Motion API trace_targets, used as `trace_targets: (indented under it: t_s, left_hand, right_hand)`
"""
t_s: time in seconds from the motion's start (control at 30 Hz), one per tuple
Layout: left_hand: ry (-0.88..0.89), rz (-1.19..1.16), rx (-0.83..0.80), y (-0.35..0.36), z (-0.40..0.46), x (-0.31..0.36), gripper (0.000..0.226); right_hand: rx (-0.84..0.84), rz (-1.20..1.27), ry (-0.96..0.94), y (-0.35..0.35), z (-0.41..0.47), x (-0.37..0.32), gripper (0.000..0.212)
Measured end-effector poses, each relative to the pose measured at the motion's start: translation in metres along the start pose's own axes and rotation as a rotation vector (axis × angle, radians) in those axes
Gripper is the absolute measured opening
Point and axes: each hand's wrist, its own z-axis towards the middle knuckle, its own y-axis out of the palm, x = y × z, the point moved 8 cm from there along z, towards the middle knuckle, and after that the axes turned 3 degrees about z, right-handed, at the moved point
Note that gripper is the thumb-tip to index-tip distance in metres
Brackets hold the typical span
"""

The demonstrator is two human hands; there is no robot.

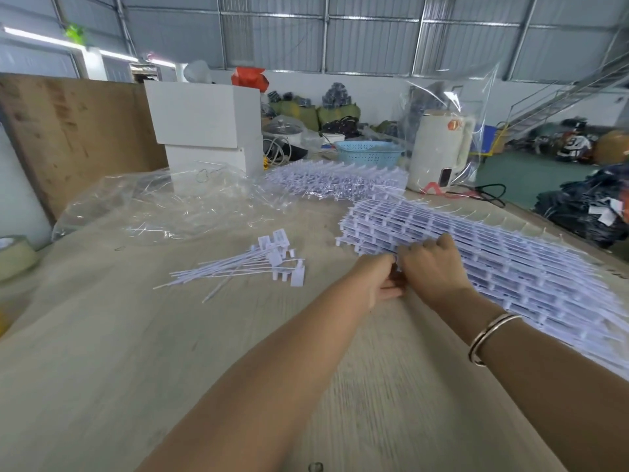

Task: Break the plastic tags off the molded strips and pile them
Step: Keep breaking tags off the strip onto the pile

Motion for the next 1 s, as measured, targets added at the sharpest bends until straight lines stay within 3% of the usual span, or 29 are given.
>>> trace_targets:
  t_s: [0.07,0.2,0.33,0.47,0.6,0.73,0.83,1.0]
  left_hand:
    - [-0.012,-0.026,0.051,0.008,0.006,0.004,0.014]
    - [-0.055,-0.014,0.209,0.008,0.019,0.006,0.032]
    - [-0.02,-0.021,0.253,0.007,0.024,0.004,0.033]
    - [0.04,-0.008,0.273,-0.006,0.028,0.009,0.018]
    - [0.047,-0.019,0.288,-0.014,0.028,0.01,0.025]
    - [0.053,-0.025,0.231,0.007,0.021,-0.002,0.012]
    - [0.121,0.002,0.285,0.012,0.022,-0.005,0.038]
    - [0.137,0.105,0.276,0.006,0.014,0.007,0.033]
  right_hand:
    - [0.022,0.019,-0.009,-0.005,-0.002,0.001,0.005]
    - [-0.007,0.215,-0.028,0.004,0.002,0.004,0.02]
    - [-0.043,0.361,-0.008,0.011,-0.004,0.009,0.027]
    - [-0.055,0.451,-0.039,0.015,-0.013,0.015,0.043]
    - [-0.147,0.473,-0.081,0.022,-0.016,0.016,0.035]
    - [-0.188,0.658,-0.058,0.024,-0.018,0.016,0.018]
    - [-0.206,0.858,-0.008,0.027,-0.021,0.024,0.023]
    - [-0.292,0.954,0.048,0.036,-0.022,0.036,0.037]
